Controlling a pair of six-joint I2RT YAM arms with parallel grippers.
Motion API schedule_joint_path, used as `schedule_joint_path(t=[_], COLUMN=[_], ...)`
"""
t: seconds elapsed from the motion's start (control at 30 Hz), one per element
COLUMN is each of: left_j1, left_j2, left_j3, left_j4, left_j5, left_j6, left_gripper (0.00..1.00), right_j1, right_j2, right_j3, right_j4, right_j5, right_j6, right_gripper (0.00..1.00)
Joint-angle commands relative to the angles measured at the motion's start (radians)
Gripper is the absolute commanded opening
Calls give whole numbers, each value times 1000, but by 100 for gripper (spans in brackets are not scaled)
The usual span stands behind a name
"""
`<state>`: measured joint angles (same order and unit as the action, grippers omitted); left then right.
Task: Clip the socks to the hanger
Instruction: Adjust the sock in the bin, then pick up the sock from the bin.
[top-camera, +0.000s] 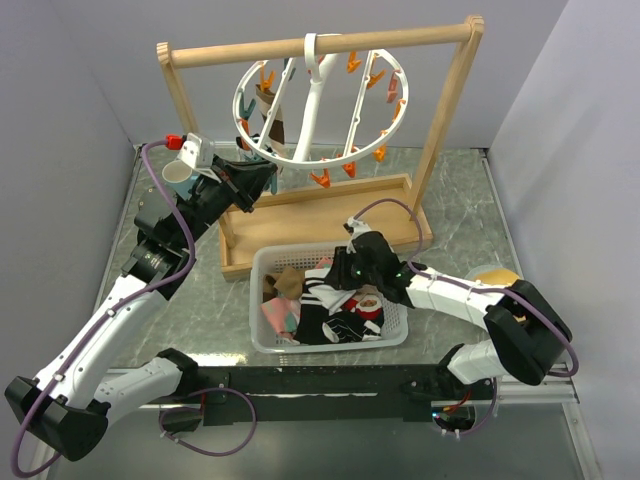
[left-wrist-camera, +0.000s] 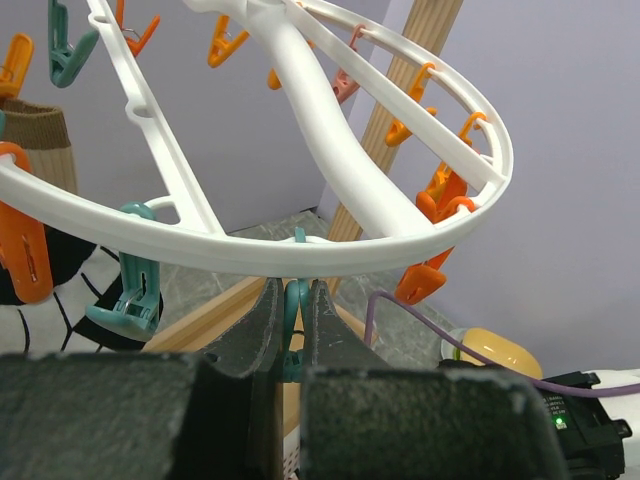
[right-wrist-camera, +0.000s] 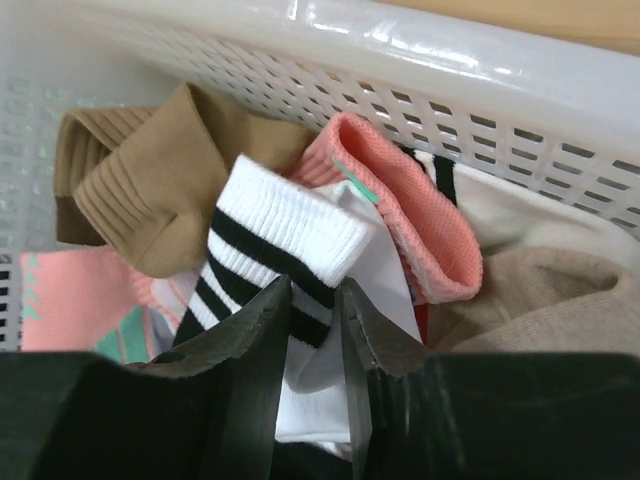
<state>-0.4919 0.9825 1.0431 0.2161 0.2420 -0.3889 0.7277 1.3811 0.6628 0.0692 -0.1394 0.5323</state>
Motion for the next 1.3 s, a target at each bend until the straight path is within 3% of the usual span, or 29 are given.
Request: schedule_joint_path(t=[0.0, 0.3, 0.47, 1.1, 1.27], left_j1=[3, 3, 3, 3, 3], left_j2=[-19, -19, -18, -19, -21], left_j3=[9, 11, 15, 1, 0], left_j4=[-47, -44, -49, -40, -37], left_j5=[56, 63, 68, 74, 74], left_j6=[-11, -15, -14, -19, -18], left_gripper=[1, 1, 1, 1, 1], right_j1=[-16, -25, -27, -47, -48], right_j2=[-17, -27, -4, 68, 84], right_j3=[15, 11, 12, 77, 66], right_j4=[78, 75, 73, 129, 142], right_j5=[7, 38, 57, 55, 35], right_j6=[49, 84, 90, 78, 87], right_gripper=[36, 52, 56, 49, 38])
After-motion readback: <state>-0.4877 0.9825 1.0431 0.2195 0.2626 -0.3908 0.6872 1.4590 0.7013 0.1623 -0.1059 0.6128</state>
